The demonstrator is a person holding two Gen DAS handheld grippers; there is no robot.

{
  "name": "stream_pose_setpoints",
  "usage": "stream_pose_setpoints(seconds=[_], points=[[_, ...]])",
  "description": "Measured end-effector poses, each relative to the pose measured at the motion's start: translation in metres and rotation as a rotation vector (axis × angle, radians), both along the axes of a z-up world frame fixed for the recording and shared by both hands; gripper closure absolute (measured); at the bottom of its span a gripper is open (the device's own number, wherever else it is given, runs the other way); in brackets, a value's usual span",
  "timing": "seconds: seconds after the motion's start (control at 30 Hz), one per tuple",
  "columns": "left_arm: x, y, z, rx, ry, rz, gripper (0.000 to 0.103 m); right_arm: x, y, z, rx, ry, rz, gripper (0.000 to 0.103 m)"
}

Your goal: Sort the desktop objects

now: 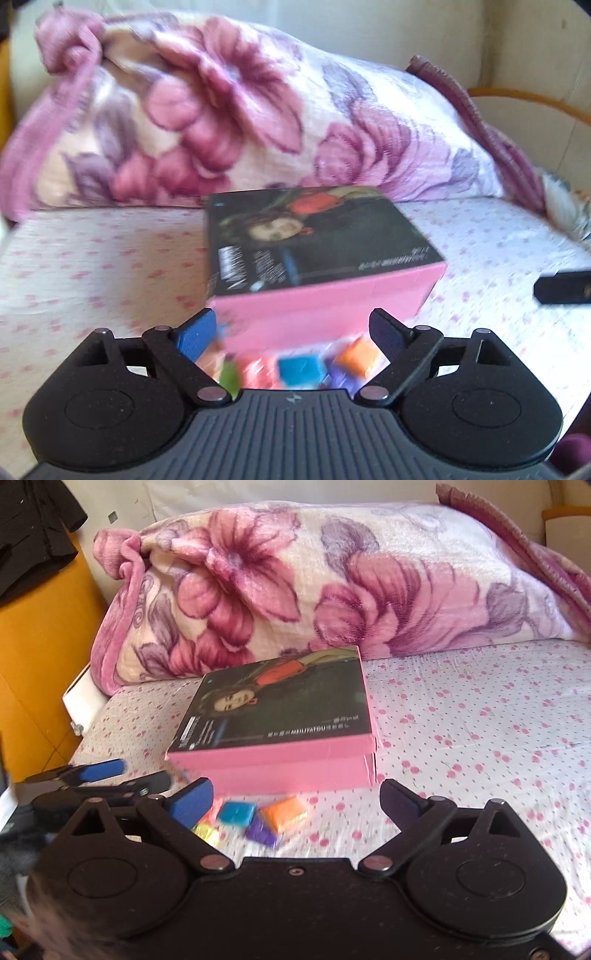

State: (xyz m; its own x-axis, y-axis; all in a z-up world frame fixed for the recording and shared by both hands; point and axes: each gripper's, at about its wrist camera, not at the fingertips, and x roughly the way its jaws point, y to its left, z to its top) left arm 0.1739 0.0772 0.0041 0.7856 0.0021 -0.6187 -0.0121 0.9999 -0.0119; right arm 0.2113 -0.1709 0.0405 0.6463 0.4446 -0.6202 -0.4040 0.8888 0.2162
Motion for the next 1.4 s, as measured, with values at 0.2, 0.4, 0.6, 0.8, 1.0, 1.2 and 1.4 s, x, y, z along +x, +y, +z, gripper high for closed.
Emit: stream_pose_setpoints(seconds=[0.2, 0.4, 0.6, 0.8, 1.0, 1.2, 1.4], points=[[-0.063, 0.001, 0.018, 0.027, -0.003, 0.121, 0.013, -0.039, -0.003, 0.009, -0.066, -0.030, -0.012, 0.003], [-0.114, -0.018, 0.034, 0.053, -0.029, 0.172, 0.013, -0.073, -0.007, 0.012, -0.133, 0.017, -0.064, 0.002], [-0.150, -0.046, 0.044, 0.061, -0.026, 0.157, 0.012, -0.119, -0.014, 0.013, -0.157, 0.013, -0.061, 0.002], [-0.168, -0.063, 0.049, 0.061, -0.012, 0.130, 0.012, -0.152, -0.025, 0.011, -0.161, -0.005, -0.072, 0.002], [-0.179, -0.069, 0.054, 0.027, -0.019, 0.133, 0.012, -0.162, -0.022, 0.014, -0.188, -0.037, -0.038, 0.003], [-0.184, -0.070, 0.060, 0.008, -0.036, 0.132, 0.012, -0.169, -0.019, 0.018, -0.190, -0.066, -0.037, 0.002], [-0.186, -0.072, 0.062, 0.000, -0.048, 0.127, 0.012, -0.179, -0.010, 0.025, -0.187, -0.072, -0.037, 0.003]])
